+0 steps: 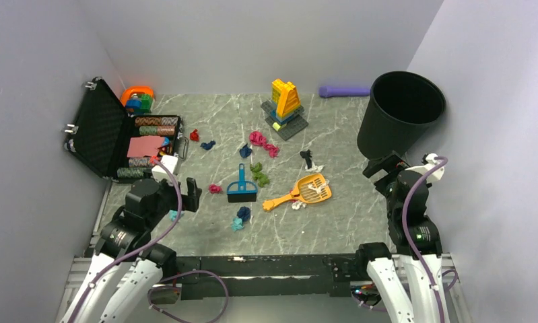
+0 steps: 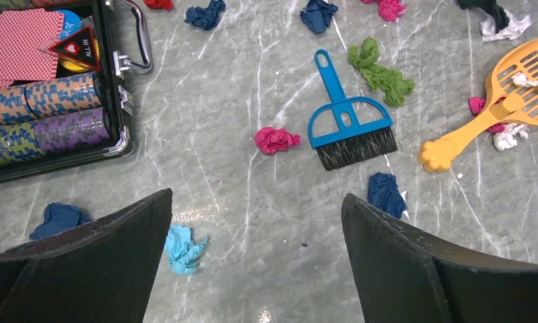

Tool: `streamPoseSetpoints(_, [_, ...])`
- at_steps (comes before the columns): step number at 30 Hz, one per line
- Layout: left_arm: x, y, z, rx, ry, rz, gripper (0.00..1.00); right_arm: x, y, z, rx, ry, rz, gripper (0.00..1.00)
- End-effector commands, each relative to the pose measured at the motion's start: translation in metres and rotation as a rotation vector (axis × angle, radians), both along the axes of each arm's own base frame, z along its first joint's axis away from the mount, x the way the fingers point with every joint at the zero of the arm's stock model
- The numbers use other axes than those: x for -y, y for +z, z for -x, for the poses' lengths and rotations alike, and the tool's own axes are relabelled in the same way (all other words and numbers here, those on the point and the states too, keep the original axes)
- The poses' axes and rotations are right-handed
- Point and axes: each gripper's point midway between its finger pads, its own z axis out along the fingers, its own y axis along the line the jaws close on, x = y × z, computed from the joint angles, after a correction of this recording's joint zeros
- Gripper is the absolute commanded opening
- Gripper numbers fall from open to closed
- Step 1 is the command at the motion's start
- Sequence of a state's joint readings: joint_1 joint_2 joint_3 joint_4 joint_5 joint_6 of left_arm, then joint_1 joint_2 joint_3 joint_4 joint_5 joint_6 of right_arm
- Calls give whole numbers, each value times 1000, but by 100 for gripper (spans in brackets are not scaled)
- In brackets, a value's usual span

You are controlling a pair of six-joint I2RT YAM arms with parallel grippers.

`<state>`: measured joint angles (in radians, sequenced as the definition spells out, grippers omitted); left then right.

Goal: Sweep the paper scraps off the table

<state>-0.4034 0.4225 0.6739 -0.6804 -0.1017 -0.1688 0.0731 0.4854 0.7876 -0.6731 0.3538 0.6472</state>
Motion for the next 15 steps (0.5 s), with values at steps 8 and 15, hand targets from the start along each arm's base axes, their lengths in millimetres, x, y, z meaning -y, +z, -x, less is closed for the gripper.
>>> streamPoseSetpoints(8, [5,-5,-14,-102,11,-40,99,2,16,3,18,39,87,100])
streamPoseSetpoints(15, [24,-3,-27,-140,20,65,99,-8,14,-3,9,91,65,100])
